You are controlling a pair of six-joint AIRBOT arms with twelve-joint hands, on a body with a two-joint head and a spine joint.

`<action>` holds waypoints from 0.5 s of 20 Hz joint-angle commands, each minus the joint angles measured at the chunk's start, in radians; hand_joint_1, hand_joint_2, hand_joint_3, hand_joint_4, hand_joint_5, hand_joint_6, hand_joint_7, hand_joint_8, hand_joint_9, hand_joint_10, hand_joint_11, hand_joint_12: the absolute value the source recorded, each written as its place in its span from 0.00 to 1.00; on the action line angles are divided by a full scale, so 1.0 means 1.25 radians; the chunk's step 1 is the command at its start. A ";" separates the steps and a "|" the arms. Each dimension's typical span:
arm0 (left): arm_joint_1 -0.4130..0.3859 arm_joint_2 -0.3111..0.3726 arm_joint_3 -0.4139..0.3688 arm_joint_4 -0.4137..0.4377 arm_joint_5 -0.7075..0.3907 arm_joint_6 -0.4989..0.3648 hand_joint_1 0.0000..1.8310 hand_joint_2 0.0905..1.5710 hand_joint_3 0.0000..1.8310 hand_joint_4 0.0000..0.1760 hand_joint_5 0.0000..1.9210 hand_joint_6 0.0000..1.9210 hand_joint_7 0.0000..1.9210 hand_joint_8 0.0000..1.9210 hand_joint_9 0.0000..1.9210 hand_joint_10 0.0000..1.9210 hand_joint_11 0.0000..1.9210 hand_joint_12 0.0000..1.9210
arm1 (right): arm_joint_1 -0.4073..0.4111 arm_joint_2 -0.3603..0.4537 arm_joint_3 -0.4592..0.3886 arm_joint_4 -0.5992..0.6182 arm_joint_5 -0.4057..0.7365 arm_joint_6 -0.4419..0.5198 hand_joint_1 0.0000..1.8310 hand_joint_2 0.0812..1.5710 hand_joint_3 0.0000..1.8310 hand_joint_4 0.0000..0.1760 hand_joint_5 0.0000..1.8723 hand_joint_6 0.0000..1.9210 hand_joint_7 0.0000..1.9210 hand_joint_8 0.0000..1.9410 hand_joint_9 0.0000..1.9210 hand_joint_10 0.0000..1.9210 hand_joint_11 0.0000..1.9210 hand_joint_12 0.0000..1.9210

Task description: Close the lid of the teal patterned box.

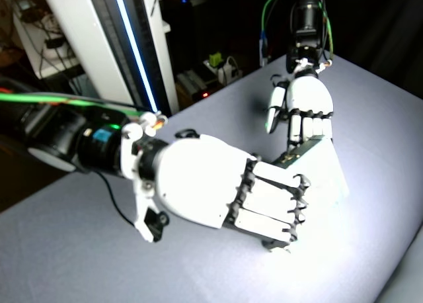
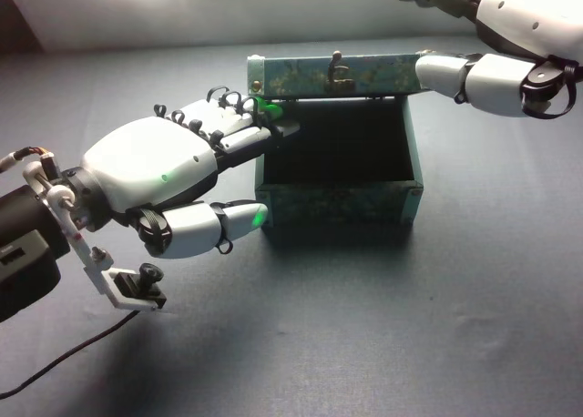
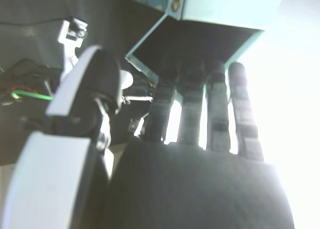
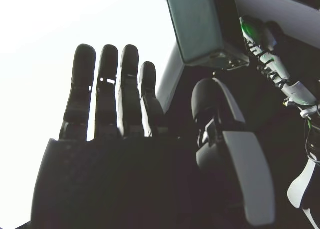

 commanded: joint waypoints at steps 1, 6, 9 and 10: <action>0.000 0.007 -0.001 -0.021 -0.099 -0.002 0.08 0.95 0.00 0.16 0.03 0.00 0.02 0.00 0.01 0.00 0.00 0.14 | 0.001 0.008 -0.001 -0.005 0.109 0.006 0.03 0.96 0.00 0.00 0.08 0.24 0.19 0.11 0.05 0.49 0.00 0.88; 0.023 0.009 -0.008 -0.030 -0.102 -0.002 0.10 0.96 0.00 0.24 0.03 0.00 0.00 0.00 0.00 0.00 0.00 0.05 | -0.023 0.014 -0.012 -0.020 0.127 0.031 0.04 0.94 0.00 0.00 0.10 0.17 0.18 0.04 0.04 0.42 0.00 0.82; 0.041 0.013 -0.016 -0.031 -0.099 -0.005 0.04 0.95 0.00 0.08 0.03 0.00 0.01 0.00 0.01 0.00 0.00 0.18 | -0.043 0.018 -0.022 -0.027 0.133 0.039 0.01 0.95 0.00 0.00 0.08 0.12 0.22 0.04 0.10 0.56 0.03 0.95; 0.046 0.016 -0.019 -0.031 -0.099 -0.007 0.06 0.95 0.00 0.00 0.04 0.01 0.03 0.01 0.02 0.01 0.00 0.28 | -0.048 0.019 -0.024 -0.027 0.134 0.041 0.00 0.96 0.00 0.00 0.08 0.12 0.23 0.04 0.11 0.60 0.04 0.97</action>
